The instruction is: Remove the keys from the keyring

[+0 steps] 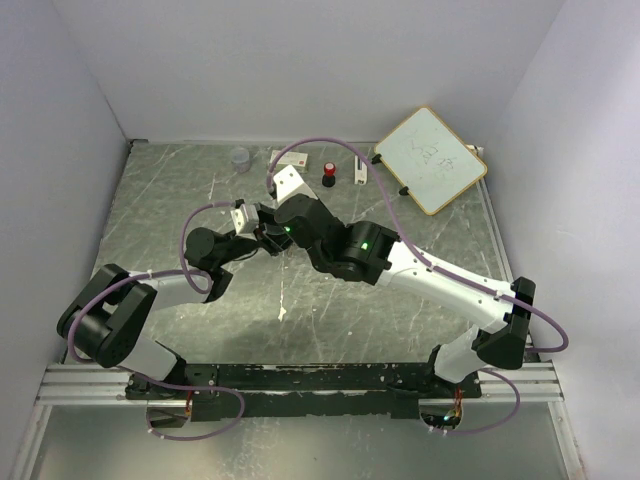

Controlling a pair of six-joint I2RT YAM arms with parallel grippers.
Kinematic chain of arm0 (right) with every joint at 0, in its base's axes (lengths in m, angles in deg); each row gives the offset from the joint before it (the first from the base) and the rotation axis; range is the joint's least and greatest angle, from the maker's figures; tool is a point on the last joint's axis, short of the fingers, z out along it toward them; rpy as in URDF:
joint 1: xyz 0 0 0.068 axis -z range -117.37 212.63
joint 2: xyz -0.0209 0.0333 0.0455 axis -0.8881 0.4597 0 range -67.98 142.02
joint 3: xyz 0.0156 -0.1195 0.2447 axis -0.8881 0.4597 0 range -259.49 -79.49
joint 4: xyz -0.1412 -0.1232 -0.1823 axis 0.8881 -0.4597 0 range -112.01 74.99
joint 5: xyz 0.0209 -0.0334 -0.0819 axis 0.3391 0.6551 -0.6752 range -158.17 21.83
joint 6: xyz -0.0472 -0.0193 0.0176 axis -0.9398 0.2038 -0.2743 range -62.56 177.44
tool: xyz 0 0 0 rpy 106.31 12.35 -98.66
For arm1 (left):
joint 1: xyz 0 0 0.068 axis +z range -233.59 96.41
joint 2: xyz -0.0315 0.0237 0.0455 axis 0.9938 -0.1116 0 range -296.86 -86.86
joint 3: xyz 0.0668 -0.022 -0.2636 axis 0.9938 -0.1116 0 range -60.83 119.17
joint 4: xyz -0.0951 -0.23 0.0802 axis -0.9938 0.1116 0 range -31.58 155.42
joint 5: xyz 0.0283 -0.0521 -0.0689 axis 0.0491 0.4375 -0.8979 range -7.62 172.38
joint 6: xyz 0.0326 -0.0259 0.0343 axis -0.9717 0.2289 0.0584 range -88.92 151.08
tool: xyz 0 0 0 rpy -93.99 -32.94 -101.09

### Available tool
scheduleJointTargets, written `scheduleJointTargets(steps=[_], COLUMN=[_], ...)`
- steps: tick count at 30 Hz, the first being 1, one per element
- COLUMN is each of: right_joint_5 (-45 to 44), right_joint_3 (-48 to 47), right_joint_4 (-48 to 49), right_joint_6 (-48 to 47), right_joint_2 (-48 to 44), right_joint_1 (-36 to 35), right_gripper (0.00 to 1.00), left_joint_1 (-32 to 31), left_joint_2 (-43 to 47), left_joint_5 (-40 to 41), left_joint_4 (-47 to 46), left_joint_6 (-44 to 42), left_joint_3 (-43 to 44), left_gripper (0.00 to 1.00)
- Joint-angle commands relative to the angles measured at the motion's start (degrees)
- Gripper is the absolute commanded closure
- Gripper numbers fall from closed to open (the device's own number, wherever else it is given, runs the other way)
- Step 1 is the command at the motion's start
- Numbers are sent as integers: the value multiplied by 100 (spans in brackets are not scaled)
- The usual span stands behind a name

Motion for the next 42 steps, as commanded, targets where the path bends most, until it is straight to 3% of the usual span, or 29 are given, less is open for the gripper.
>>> scheduleJointTargets(steps=[1,11,19,27,42], right_joint_5=[-94,-88,-79,-74,-76], right_joint_3=[9,10,10,6,6], right_joint_4=[124,105,116,100,89], right_joint_6=[18,16,11,22,18], right_joint_2=[-126,-103,-92,-81,-63], right_joint_1=[-33,-34,-38,-32,-36], right_gripper=[100,100,100,100,100], left_joint_1=[24,23,28,31,31], left_joint_2=[14,-55,-25,-7,-10], left_joint_5=[-13,-41,-24,-66,-94], left_joint_4=[-177,-277,-288,-312,-404], left_joint_6=[-47,33,22,33,115], left_joint_3=[-51,-23,-55,-42,-24], left_gripper=[62,62,72,64,64])
